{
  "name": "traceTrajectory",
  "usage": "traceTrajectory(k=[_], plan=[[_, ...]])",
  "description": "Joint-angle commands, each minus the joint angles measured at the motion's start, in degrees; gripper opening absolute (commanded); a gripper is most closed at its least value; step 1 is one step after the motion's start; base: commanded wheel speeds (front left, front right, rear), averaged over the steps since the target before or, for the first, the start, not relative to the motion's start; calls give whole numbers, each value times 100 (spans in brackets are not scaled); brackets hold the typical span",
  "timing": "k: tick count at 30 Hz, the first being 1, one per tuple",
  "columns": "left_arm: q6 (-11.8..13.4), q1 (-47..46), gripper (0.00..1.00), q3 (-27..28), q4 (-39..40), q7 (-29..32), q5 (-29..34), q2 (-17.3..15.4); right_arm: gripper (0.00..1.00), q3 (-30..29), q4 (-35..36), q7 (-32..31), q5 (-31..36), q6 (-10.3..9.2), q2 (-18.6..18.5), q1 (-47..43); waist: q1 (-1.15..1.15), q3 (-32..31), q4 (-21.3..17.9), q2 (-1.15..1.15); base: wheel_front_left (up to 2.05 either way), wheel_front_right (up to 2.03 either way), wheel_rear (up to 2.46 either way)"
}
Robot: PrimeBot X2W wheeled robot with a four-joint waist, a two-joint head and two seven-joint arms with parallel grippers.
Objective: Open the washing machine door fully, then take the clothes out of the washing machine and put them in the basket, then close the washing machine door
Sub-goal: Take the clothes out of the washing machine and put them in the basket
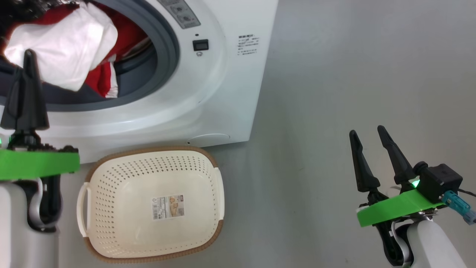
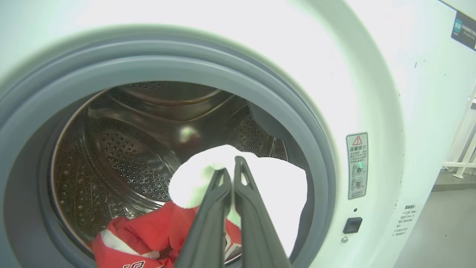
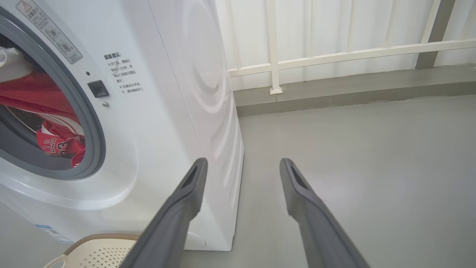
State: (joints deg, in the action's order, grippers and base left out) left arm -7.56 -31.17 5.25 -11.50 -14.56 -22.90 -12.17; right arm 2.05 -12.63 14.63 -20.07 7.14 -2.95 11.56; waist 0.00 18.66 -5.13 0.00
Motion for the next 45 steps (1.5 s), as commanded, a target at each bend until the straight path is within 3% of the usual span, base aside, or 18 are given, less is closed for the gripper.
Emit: traceTrajectory(k=[1,14,20,35,45], plan=[[8,92,0,232,305,-43,74,-163,100,66,119,37,38,35,7,-117,0,-81,69,0,0,0,0],[8,834,0,641,1967,-43,205,209,100,12,135,37,93,35,7,-240,0,-223,180,0,0,0,0],[8,1011,0,563,2235,-43,272,292,100,6,165,37,112,35,7,-223,0,-152,222,0,0,0,0],[8,1655,0,127,958,-43,392,622,100,51,193,37,72,35,7,-26,0,239,170,0,0,0,0],[8,1534,0,-312,-323,-44,423,503,100,88,255,37,76,35,7,187,0,643,72,0,0,0,0]])
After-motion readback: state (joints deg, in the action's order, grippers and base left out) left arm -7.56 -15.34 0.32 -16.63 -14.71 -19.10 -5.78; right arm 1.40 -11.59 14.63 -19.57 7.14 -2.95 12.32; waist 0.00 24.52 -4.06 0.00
